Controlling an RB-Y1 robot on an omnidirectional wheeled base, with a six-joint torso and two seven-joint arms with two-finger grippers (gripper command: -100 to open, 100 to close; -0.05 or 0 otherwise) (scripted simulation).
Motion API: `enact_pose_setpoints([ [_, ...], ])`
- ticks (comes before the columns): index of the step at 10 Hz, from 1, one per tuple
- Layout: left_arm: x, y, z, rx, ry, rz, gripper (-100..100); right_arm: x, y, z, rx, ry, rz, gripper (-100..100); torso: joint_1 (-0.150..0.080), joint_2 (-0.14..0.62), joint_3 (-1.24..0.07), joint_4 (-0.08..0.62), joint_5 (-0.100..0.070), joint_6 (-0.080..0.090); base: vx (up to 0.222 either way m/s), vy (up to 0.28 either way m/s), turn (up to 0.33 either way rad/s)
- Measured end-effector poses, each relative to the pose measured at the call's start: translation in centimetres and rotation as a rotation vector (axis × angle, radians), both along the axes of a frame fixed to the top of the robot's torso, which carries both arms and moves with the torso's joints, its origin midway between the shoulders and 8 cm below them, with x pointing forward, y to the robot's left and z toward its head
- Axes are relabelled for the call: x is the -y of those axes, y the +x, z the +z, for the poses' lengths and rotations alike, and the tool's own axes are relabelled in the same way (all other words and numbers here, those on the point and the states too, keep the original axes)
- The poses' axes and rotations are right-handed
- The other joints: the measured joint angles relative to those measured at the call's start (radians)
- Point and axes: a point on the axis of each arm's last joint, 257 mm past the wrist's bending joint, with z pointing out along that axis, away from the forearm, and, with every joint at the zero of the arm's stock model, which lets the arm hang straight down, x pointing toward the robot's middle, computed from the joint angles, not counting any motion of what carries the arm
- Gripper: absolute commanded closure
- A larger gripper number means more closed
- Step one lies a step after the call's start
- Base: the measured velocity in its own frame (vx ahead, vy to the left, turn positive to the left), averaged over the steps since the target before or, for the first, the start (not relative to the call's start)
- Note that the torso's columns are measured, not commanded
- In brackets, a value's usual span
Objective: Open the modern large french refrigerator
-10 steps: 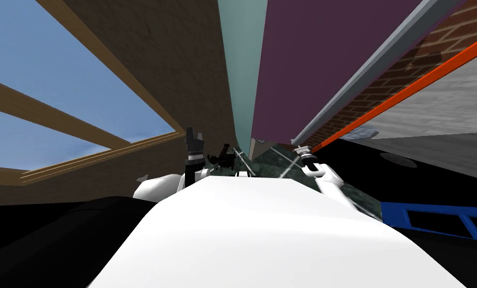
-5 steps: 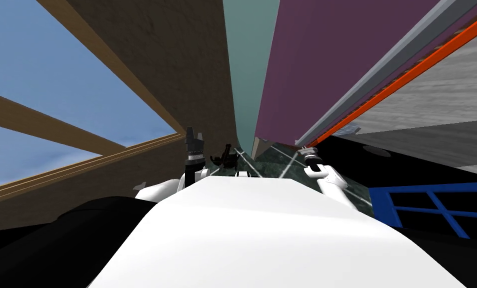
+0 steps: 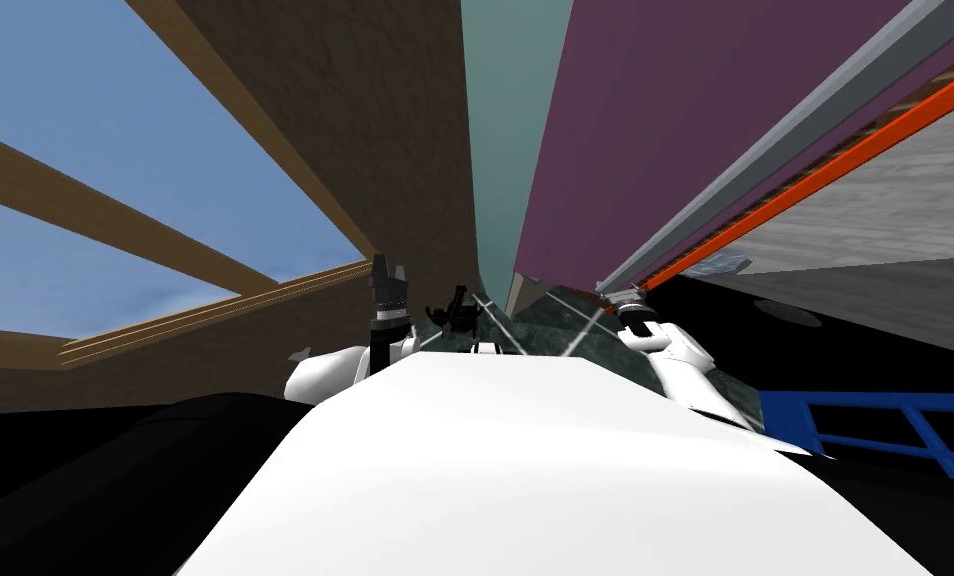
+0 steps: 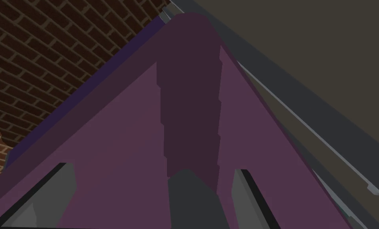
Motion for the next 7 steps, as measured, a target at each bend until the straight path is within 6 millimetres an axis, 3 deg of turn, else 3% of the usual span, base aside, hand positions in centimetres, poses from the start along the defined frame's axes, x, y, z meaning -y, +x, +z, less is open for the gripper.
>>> enact_pose_setpoints([
  [1,0.0,0.0,0.0,0.0,0.0,0.0,0,0.8,-0.1,0.5,-0.001,0.004,-0.012,-100,0.003,0.003,0.002,0.001,0.002,0.0,-0.016,0.003,0.021],
  [2,0.0,0.0,0.0,0.0,0.0,0.0,0,0.9,-0.2,0.4,-0.003,0.008,-0.016,0,0.003,0.003,0.002,0.001,0.001,0.001,0.0,0.0,0.0],
  [7,0.0,0.0,0.0,0.0,0.0,0.0,0,0.7,-0.4,-0.6,-0.019,0.014,-0.018,0,-0.003,-0.002,0.0,-0.002,-0.003,-0.001,0.0,0.0,0.0],
])
